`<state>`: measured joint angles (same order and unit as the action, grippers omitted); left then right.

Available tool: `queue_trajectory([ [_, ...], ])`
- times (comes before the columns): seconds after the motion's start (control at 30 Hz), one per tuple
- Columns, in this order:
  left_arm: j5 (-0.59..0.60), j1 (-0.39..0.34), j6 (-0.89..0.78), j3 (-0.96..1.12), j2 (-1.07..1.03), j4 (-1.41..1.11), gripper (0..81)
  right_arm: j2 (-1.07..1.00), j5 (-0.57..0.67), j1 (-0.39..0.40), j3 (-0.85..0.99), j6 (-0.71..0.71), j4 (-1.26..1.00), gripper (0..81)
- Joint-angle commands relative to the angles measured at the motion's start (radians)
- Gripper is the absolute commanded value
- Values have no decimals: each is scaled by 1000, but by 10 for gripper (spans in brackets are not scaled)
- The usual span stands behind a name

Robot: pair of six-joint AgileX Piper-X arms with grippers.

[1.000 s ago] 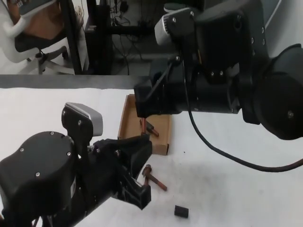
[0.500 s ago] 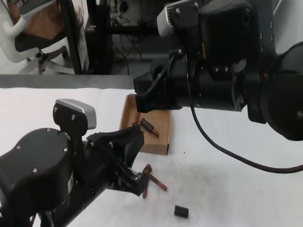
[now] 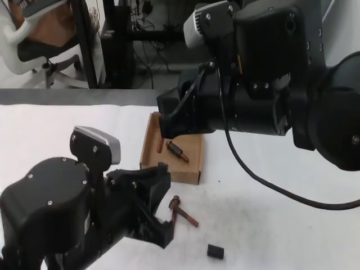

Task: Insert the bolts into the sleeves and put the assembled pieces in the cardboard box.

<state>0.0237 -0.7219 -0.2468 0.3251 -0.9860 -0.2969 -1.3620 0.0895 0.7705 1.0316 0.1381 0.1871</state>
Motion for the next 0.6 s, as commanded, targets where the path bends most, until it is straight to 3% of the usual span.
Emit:
queue_trajectory([
  [0.0, -5, 2, 32, 4, -1, 9, 18, 18, 1, 4, 3, -11, -20, 6],
  [0.57, -52, 2, 32, 4, -1, -101, 18, 18, 15, 4, 3, -11, 26, 6],
])
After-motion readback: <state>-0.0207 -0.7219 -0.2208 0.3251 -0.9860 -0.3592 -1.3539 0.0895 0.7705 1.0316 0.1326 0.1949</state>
